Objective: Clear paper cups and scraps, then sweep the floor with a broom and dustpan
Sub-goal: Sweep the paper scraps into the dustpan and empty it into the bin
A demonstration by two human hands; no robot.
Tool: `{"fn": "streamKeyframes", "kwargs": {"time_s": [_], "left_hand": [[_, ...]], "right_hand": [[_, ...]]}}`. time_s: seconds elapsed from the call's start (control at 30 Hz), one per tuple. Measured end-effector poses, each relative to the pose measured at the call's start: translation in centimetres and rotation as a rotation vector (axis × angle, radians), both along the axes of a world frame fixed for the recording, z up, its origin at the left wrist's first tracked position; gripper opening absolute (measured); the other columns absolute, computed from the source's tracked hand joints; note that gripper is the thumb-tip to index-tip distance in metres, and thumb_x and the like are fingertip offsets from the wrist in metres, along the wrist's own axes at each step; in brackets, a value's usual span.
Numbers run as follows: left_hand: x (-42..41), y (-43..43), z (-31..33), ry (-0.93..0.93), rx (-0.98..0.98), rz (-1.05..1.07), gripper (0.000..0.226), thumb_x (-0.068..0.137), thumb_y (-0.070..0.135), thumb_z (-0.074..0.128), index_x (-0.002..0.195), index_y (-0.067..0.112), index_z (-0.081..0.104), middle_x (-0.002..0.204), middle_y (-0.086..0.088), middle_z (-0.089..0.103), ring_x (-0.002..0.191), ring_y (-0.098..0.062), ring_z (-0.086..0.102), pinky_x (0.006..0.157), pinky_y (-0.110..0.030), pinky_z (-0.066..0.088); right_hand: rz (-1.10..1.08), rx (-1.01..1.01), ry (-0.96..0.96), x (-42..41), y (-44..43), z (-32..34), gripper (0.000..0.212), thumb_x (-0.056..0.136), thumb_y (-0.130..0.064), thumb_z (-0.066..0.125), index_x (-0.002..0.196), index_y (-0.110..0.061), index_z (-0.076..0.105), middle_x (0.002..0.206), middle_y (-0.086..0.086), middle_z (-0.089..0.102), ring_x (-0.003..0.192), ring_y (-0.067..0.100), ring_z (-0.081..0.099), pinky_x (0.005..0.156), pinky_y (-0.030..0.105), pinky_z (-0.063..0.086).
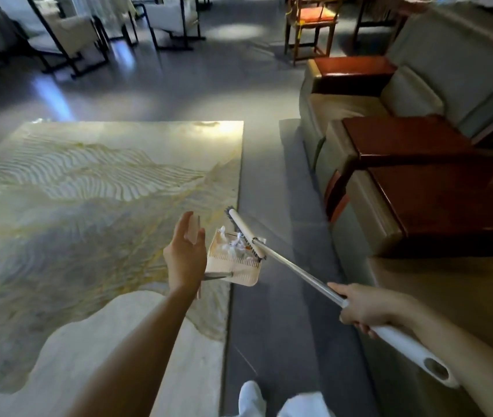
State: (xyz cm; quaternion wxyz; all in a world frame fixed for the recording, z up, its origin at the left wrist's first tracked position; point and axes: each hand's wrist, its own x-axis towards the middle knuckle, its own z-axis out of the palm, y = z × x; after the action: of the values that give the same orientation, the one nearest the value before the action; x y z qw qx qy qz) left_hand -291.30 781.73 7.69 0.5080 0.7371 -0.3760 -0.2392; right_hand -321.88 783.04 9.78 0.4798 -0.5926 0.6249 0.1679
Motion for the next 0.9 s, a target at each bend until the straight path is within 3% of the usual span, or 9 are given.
{"fn": "streamKeyframes", "kwargs": {"time_s": [0.1,0.17,0.23,0.43,0.57,0.63,0.73,0.9], "left_hand": [[1.7,-9.1,1.2,-0.027,-0.003,-0.022,0.042,0.094,0.024,0.059,0.135,0.032,0.053,0.097,-0.012,0.068,0.084,-0.035,0.066,0.081,-0.045,0.055],[3.0,-15.6,0.9,-0.112,-0.011,-0.028,0.042,0.095,0.026,0.059,0.136,0.029,0.052,0.108,-0.012,0.069,0.095,-0.030,0.065,0.083,-0.029,0.047],[4.2,-22.4,0.1,-0.147,-0.001,-0.022,0.043,0.095,0.027,0.058,0.137,0.029,0.051,0.118,-0.009,0.067,0.105,-0.027,0.062,0.083,-0.025,0.040],[6.7,-42.1,-0.8,-0.002,0.031,0.012,0.040,0.094,0.028,0.054,0.133,0.037,0.049,0.117,-0.012,0.066,0.101,-0.038,0.064,0.085,-0.051,0.053],[9.0,-53.8,0.9,-0.085,0.036,0.114,0.040,0.093,0.025,0.057,0.133,0.032,0.052,0.117,-0.010,0.066,0.099,-0.026,0.061,0.079,-0.030,0.040],[10.5,-58.5,1.2,-0.078,0.053,0.164,0.040,0.094,0.024,0.057,0.133,0.030,0.053,0.111,-0.013,0.066,0.094,-0.027,0.062,0.080,-0.031,0.044],[13.5,-65.8,1.1,-0.025,0.060,0.212,0.040,0.094,0.024,0.056,0.132,0.032,0.053,0.098,-0.012,0.064,0.086,-0.034,0.063,0.082,-0.048,0.052],[20.6,-79.5,-0.5,-0.083,0.041,0.196,0.036,0.096,0.024,0.052,0.132,0.028,0.052,0.123,-0.004,0.063,0.096,-0.021,0.063,0.082,-0.034,0.047]], "right_hand": [[-0.014,-0.023,-0.037,2.3,-8.7,0.8,0.079,0.090,-0.009,0.053,0.153,-0.032,0.011,0.073,0.006,0.058,0.048,0.008,0.052,0.043,0.020,0.046],[-0.002,-0.027,-0.045,3.8,-15.0,0.8,0.073,0.090,-0.009,0.053,0.152,-0.028,0.019,0.066,0.005,0.057,0.043,0.007,0.051,0.041,0.020,0.045],[0.016,-0.034,-0.042,5.2,-21.8,0.3,0.062,0.090,-0.010,0.052,0.146,-0.025,0.030,0.065,0.005,0.057,0.044,0.009,0.051,0.042,0.020,0.046],[0.061,-0.023,-0.064,9.4,-43.1,-1.0,0.055,0.090,-0.006,0.048,0.142,-0.022,0.036,0.063,0.006,0.054,0.043,0.011,0.049,0.041,0.020,0.044],[0.077,0.000,-0.062,12.4,-56.5,0.2,0.054,0.091,-0.005,0.047,0.139,-0.027,0.037,0.071,0.009,0.055,0.047,0.012,0.050,0.041,0.021,0.043],[0.096,-0.015,-0.048,14.2,-62.6,1.0,0.054,0.091,-0.005,0.048,0.139,-0.026,0.038,0.075,0.010,0.056,0.048,0.011,0.050,0.040,0.020,0.043],[0.138,-0.015,-0.038,17.2,-71.5,1.3,0.055,0.090,-0.003,0.046,0.140,-0.025,0.038,0.072,0.010,0.054,0.040,0.009,0.048,0.037,0.018,0.041],[0.210,-0.005,-0.033,24.6,-86.6,0.7,0.053,0.091,-0.004,0.046,0.140,-0.023,0.037,0.072,0.010,0.053,0.048,0.012,0.049,0.039,0.020,0.042]]}}
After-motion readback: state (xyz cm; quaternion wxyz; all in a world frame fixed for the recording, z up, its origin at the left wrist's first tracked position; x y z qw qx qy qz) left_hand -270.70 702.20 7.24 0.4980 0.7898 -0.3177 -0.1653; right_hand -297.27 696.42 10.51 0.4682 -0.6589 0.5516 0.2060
